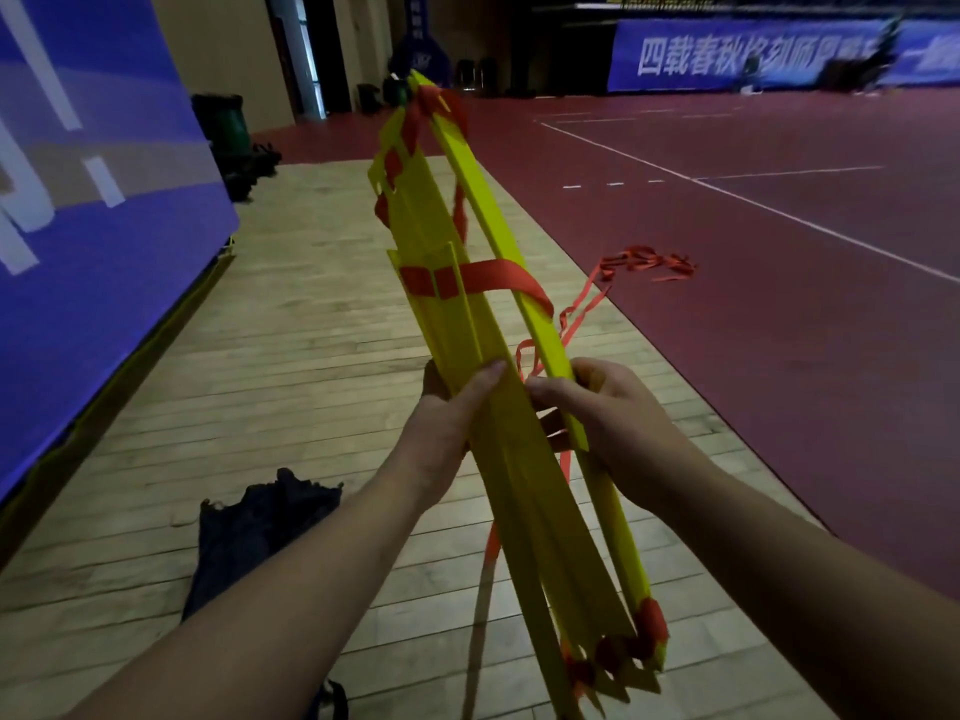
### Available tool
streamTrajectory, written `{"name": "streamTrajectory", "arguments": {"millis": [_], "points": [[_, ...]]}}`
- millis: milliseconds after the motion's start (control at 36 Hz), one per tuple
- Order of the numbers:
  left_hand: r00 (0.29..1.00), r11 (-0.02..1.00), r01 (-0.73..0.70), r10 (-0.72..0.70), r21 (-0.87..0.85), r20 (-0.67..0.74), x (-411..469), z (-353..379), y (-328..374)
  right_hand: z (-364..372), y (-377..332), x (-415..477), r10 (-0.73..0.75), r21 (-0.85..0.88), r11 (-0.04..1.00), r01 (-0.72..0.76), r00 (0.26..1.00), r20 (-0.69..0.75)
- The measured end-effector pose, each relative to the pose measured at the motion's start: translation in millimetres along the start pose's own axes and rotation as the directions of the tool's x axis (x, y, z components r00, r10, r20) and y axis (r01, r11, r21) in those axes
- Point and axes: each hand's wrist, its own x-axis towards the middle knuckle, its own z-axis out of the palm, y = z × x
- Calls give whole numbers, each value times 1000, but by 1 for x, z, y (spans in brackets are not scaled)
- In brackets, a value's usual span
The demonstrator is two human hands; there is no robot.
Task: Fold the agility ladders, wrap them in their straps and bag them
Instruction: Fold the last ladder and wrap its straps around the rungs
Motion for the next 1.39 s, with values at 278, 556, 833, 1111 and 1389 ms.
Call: {"name": "streamTrajectory", "arguments": {"millis": [278, 556, 833, 1111, 1389], "points": [[935, 904, -43, 186, 425, -301, 20, -26, 14, -12, 10, 7, 28, -90, 995, -47, 979, -200], [880, 992, -99, 50, -78, -472, 25, -66, 41, -42, 32, 19, 124, -358, 900, -247, 934, -334], [967, 986, -157, 141, -61, -214, 13, -63, 57, -34, 54, 23, 338, -320, 852, -416, 901, -271], [974, 969, -220, 211, 113, 80, 0, -44, 71, -24, 66, 31, 303, -437, 834, -338, 941, -150], [975, 850, -206, 218, 485, 31, 14, -51, 45, -34, 22, 19, 575, -794, 525, -308, 816, 63]]}}
